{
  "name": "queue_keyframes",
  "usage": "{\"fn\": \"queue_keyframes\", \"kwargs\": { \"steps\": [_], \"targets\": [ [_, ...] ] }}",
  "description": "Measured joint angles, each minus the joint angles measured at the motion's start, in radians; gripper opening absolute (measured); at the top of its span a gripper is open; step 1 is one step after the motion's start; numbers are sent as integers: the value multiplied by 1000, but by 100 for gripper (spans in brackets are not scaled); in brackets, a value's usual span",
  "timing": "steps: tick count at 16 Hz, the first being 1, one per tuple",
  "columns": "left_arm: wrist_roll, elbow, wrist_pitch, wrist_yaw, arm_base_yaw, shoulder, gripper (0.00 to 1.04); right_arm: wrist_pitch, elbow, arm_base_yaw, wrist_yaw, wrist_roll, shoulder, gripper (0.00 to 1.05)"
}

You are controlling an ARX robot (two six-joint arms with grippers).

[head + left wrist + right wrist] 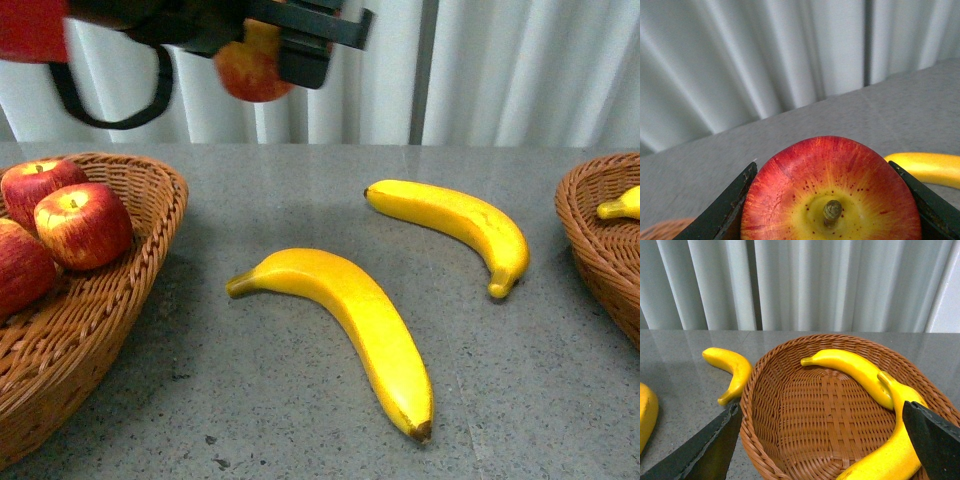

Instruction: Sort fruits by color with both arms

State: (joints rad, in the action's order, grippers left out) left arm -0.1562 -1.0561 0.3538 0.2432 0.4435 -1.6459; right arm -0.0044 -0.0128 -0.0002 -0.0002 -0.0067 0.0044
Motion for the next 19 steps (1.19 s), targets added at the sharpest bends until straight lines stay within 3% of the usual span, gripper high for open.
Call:
{"fn": "queue_keyframes", "kwargs": {
  "steps": [1, 5, 8, 10, 13, 19],
  "targets": [
    [113, 172, 14, 78, -38, 122, 68, 0, 0, 0, 0, 0, 0, 98],
    [230, 333, 27, 169, -25, 215, 68, 0, 0, 0, 0, 0, 0, 98],
    [308, 422, 23, 222, -61, 259, 68, 0, 0, 0, 0, 0, 0, 98],
    [337, 443, 23, 229, -78, 275, 69, 0, 0, 0, 0, 0, 0, 98],
    [348, 470, 27, 220, -76, 288, 98, 0, 0, 0, 0, 0, 0, 98],
    [336, 534, 60, 189, -70, 469, 98, 0, 0, 0, 0, 0, 0, 98]
  ]
}}
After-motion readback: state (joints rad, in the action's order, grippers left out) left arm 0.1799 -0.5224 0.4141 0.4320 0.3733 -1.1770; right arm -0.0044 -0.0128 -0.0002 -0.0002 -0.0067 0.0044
